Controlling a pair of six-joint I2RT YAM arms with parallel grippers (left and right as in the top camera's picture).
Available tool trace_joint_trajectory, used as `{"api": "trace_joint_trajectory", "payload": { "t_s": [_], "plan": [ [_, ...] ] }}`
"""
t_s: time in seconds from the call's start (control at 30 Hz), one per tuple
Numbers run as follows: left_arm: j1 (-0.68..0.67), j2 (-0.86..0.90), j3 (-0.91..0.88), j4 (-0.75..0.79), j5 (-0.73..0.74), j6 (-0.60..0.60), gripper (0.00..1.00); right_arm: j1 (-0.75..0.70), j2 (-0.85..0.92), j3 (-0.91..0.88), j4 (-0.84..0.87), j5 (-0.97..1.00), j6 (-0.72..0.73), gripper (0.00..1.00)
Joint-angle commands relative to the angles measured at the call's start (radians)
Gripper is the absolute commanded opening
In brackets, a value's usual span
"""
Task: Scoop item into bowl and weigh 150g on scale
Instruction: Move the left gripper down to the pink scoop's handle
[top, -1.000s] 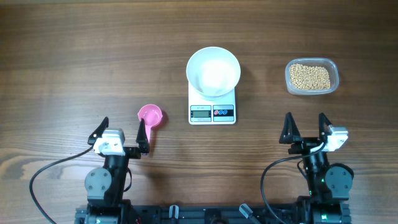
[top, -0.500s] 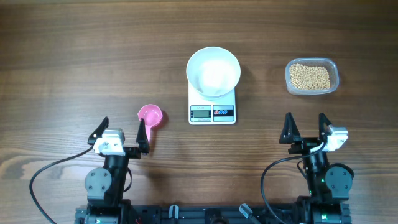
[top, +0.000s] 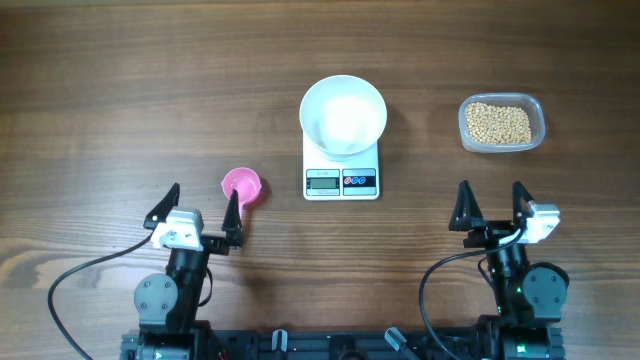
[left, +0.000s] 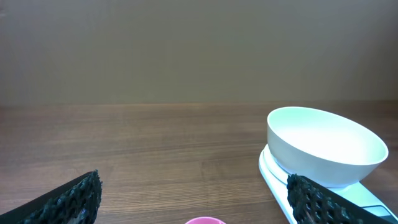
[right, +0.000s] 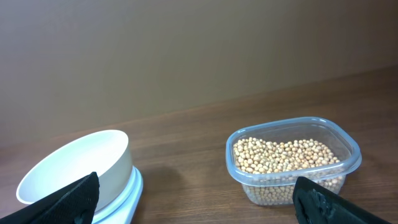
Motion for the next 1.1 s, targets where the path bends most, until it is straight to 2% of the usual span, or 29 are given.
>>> {"api": "trace_joint_trajectory", "payload": {
  "t_s": [0.0,0.27,0.37,0.4,0.47,0.57,0.63,0.73,0.8,0.9,0.97,1.07],
  "plan": [
    [-0.005,-0.007,-0.007,0.01,0.012,0.019,1.0,0.004,-0.002,-0.002,0.006,-0.012,0.015,1.0],
    [-0.005,-0.007,0.01,0.041,0.013,0.019,1.0,0.004,-0.002,-0.002,0.006,-0.012,0.015,1.0],
    [-0.004,-0.006,0.088,-0.015,0.011,0.019,1.0,0.004,-0.002,-0.002,0.006,-0.012,0.014,1.0],
    [-0.004,-0.002,0.127,-0.06,0.011,0.016,1.0,0.004,-0.002,-0.002,0.006,-0.012,0.015,1.0],
    [-0.004,0.047,0.269,-0.233,-0.003,-0.061,1.0,0.004,-0.002,-0.002,0.006,-0.012,0.015,1.0],
    [-0.004,0.195,0.499,-0.523,0.044,-0.218,1.0,0.004,-0.002,-0.002,0.006,-0.012,0.015,1.0],
    [-0.004,0.294,0.609,-0.583,0.205,-0.225,1.0,0.004,-0.002,-0.002,0.006,-0.012,0.015,1.0],
    [-0.004,0.396,0.715,-0.57,0.412,-0.215,1.0,0.004,-0.002,-0.002,0.006,-0.012,0.014,1.0],
    [-0.004,0.454,0.773,-0.554,0.412,-0.213,1.0,0.004,-0.002,-0.002,0.006,-0.012,0.015,1.0],
    [-0.004,0.601,0.93,-0.656,0.397,-0.167,1.0,0.004,-0.002,-0.002,0.006,-0.012,0.015,1.0],
    [-0.004,0.759,1.104,-0.862,0.272,-0.171,1.0,0.004,-0.002,-0.002,0.006,-0.012,0.014,1.0],
    [-0.004,1.01,1.343,-1.19,0.137,-0.246,1.0,0.004,-0.002,-0.002,0.006,-0.012,0.015,1.0]
  ]
}}
